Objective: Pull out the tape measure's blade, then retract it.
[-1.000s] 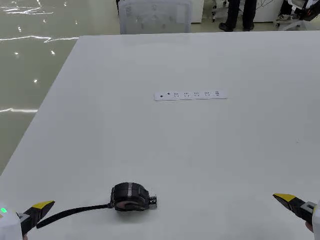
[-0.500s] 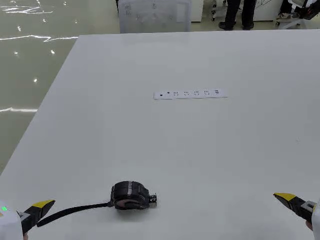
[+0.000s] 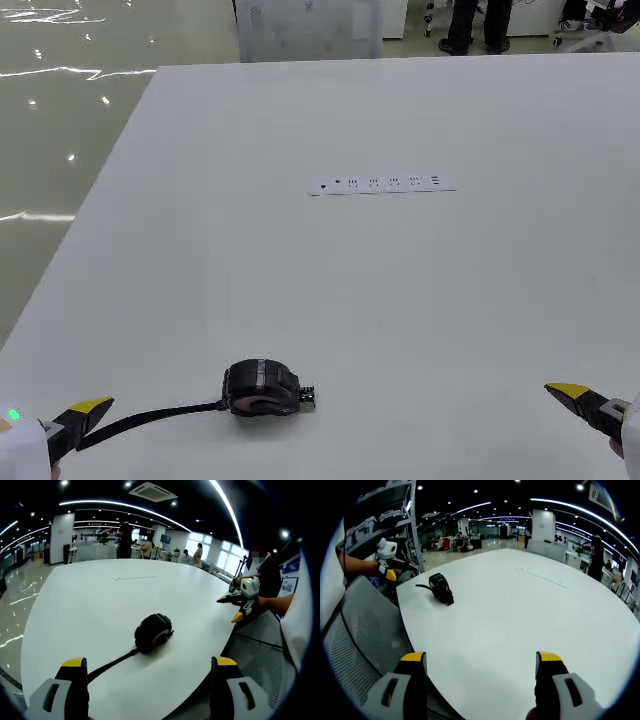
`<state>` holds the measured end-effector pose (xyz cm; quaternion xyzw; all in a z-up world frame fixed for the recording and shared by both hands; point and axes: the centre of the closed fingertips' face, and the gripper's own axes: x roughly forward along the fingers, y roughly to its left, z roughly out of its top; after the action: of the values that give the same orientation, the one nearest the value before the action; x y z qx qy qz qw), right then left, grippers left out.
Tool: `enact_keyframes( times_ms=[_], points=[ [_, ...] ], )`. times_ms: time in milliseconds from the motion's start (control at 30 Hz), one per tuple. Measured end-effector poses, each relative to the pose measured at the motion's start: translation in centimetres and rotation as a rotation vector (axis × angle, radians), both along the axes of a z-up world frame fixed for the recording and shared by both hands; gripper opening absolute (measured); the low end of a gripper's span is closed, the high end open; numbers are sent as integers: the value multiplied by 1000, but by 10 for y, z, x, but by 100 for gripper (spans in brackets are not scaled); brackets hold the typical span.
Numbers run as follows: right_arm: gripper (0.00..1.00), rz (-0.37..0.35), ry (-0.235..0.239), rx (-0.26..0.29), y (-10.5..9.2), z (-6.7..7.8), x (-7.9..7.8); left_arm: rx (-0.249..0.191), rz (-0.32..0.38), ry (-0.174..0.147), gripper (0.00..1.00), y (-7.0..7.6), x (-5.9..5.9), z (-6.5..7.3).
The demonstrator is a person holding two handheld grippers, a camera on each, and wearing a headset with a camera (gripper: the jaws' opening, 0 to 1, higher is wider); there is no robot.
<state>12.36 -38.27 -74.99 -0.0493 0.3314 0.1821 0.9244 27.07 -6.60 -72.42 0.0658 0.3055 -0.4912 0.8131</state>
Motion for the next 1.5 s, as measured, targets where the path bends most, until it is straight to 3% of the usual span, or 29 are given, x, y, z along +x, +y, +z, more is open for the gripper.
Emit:
enact_keyframes(
  times_ms=[367, 500, 633, 833, 1133, 1500],
  points=[
    [88, 64, -18, 44, 9, 0, 17, 8, -78, -13, 99, -17, -2, -2],
    [87, 94, -28, 94, 15, 2, 24, 55, -142, -25, 98, -25, -2, -11],
    [87, 136, -13, 80, 19, -4, 27, 50, -178, -18, 98, -31, 3, -14],
    [87, 182, 3, 71, 28, -11, 31, 89, -251, -47, 96, -36, 12, -20],
    [87, 239, 23, 83, 45, -22, 41, 140, -363, -70, 91, -48, 17, -31],
    [86, 291, 32, 100, 60, -28, 56, 153, -448, -77, 82, -68, 19, -41]
  ],
)
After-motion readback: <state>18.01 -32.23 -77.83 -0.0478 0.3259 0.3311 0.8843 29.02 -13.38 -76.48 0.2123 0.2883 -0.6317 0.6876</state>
